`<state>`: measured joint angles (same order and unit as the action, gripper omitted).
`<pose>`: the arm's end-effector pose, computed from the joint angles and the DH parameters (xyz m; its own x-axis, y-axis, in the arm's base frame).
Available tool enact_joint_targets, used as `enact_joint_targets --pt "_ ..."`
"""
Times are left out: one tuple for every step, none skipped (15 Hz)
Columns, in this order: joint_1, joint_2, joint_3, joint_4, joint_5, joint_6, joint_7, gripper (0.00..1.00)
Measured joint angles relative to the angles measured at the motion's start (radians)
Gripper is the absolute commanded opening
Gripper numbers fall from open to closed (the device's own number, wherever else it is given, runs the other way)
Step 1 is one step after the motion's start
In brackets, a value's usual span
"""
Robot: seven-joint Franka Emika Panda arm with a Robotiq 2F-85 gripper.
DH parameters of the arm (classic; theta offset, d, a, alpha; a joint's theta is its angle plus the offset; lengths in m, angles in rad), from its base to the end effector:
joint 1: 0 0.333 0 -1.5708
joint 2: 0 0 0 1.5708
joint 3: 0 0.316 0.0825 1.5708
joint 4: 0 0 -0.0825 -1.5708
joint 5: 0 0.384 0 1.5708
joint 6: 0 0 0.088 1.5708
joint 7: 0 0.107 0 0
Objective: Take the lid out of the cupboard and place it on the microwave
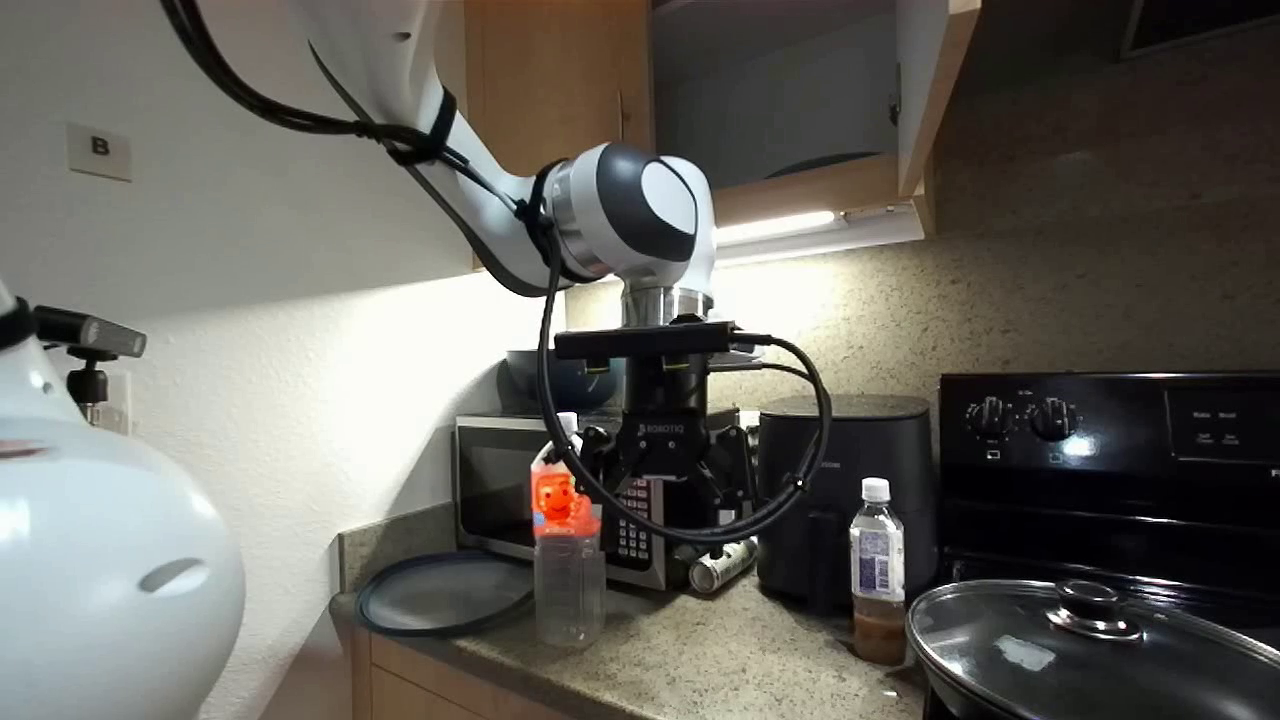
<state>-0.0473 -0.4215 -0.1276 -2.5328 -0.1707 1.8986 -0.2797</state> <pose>0.3742 -0.0782 0.4041 0.9551 0.1839 -0.2325 0.1962 -0.9801 0.0309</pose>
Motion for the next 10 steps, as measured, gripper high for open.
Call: enact_joint_targets --pt "0.002 0.000 0.001 0.005 0.008 0.004 0.000 1.00" --pt "0.006 -0.001 0.002 0.014 0.027 0.016 0.005 1.00" --pt "0.013 -0.002 0.003 0.028 0.063 0.041 0.015 1.00" --pt "0.022 -0.004 0.006 0.047 0.105 0.063 0.026 1.00" --pt "0.030 -0.007 0.009 0.070 0.142 0.081 0.040 1.00" --pt "0.037 -0.011 0.013 0.097 0.175 0.094 0.058 1.00" --pt "0.042 -0.018 0.017 0.125 0.201 0.105 0.078 1.00" --pt "0.043 -0.027 0.021 0.154 0.224 0.110 0.099 1.00" --pt "0.043 -0.040 0.023 0.184 0.243 0.111 0.121 1.00" --pt "0.042 -0.056 0.024 0.214 0.258 0.111 0.146 1.00"
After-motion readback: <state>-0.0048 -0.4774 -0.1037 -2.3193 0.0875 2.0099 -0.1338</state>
